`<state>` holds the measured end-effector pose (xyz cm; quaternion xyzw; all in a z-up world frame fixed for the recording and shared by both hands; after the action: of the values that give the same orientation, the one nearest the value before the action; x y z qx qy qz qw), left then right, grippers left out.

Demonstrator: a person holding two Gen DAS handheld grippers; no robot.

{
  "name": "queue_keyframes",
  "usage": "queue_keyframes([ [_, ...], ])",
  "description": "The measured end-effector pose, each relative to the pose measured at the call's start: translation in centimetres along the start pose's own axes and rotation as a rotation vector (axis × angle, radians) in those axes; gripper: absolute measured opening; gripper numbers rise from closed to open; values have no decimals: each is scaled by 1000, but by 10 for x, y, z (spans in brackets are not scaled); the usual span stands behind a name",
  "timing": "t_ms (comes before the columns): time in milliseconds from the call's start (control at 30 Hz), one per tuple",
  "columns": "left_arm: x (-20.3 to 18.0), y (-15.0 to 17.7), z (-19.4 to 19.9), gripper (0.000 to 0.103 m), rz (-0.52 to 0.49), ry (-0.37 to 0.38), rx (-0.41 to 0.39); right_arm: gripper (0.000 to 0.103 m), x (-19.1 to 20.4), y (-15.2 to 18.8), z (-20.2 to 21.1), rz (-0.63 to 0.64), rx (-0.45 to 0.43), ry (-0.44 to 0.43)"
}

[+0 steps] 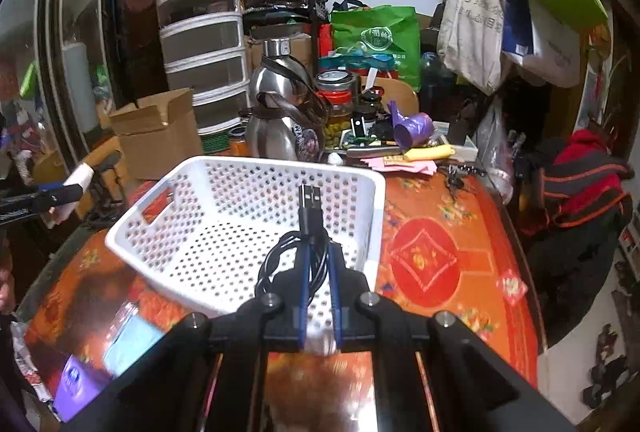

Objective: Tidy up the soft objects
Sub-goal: 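Lift the roll with the left tool while the right tool carries the cable over the basket, then open the left tool over the basket while the right tool releases the cable inside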

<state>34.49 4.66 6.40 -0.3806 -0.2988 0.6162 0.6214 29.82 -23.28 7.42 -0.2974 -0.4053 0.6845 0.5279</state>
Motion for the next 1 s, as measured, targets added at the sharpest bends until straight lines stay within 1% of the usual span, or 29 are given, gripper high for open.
queue_keyframes([
  [100, -19, -18, -25, 30, -13, 2, 37, 8, 5, -9, -28, 34, 46, 13],
  [167, -29, -24, -43, 30, -16, 1, 71, 8, 6, -7, -49, 53, 97, 15],
  [233, -37, -28, -65, 30, -19, -3, 107, 8, 7, -4, -72, 68, 150, 38],
  [333, -46, -24, -98, 30, -22, -18, 180, 8, 6, 3, -98, 75, 212, 49],
  [433, -50, -11, -126, 30, -26, -30, 241, 8, 10, 11, -117, 64, 263, 32],
  [500, -56, -1, -143, 30, -17, -27, 284, 8, 12, 19, -127, 78, 293, 38],
  [600, -60, 9, -155, 30, -29, -38, 304, 8, 15, 31, -135, 98, 326, 39],
  [700, -65, 19, -158, 30, -48, -31, 332, 8, 18, 40, -137, 109, 345, 39],
  [767, -66, 23, -160, 30, -54, -33, 335, 8, 19, 41, -137, 111, 346, 33],
  [867, -64, 29, -164, 30, -42, -24, 345, 8, 18, 40, -137, 115, 337, 46],
  [900, -63, 30, -165, 30, -40, -33, 347, 8, 19, 39, -136, 114, 333, 44],
  [967, -62, 29, -165, 30, -41, -39, 337, 10, 19, 36, -135, 120, 325, 44],
  [1000, -62, 28, -164, 31, -40, -34, 331, 16, 19, 35, -134, 121, 322, 43],
])
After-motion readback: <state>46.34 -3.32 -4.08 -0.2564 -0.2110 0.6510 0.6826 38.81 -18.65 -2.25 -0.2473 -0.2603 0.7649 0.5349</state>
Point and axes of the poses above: each gripper's, at about its wrist camera, not at the fingertips, and z roughly against the way its jaws point, x to its left, y to its underside, the point moved 8 cm from there along -z, roughly the way its jaws point, and after that the axes turned 9 degrees about -x, right-handed, at the moved point
